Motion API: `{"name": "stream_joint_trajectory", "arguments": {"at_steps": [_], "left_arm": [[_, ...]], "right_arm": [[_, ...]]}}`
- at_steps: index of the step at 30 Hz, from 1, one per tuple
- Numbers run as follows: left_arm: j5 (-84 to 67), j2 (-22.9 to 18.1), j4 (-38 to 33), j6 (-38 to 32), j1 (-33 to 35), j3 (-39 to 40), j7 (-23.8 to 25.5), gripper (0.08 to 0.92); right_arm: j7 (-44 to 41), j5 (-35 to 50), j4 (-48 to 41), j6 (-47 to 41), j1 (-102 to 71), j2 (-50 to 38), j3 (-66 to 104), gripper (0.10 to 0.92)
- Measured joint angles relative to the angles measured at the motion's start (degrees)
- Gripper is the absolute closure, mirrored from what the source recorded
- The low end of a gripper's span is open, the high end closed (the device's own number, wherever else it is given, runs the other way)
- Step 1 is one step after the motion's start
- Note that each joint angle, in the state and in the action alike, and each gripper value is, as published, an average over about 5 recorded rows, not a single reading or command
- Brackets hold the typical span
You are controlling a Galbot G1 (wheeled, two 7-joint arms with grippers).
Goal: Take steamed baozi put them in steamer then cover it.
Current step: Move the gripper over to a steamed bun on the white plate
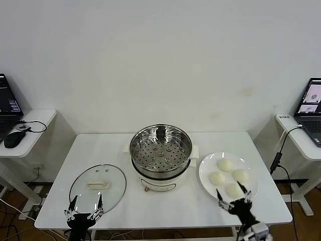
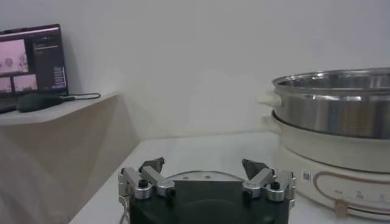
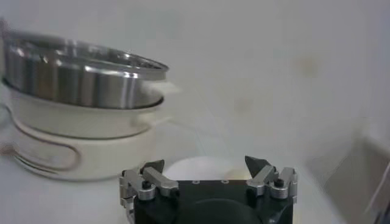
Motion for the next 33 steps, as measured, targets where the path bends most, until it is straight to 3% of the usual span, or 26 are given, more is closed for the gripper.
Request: {"name": "stream_joint_trajectory", "arguments": {"at_steps": [15, 23, 33], "left_arm": [[3.04, -0.38, 0.07, 0.33, 0.45, -0.52, 0.48, 0.177], [3.60, -0.47, 0.13, 0.23, 0.84, -1.18, 0.59, 0.177], [3.87, -0.37, 0.30, 0.48, 0.31, -1.47, 0.73, 0.177]], "right_arm": [[-18.43, -11.64, -10.36, -3.40, 19.14, -21.25, -5.42, 0.203], [-30.85, -10.72, -18.31, -4.24, 35.37, -29.73, -19.07, 0.202], [-41.73, -7.71, -28.71, -3.30, 57.46, -32.43, -42.68, 0.203]]}}
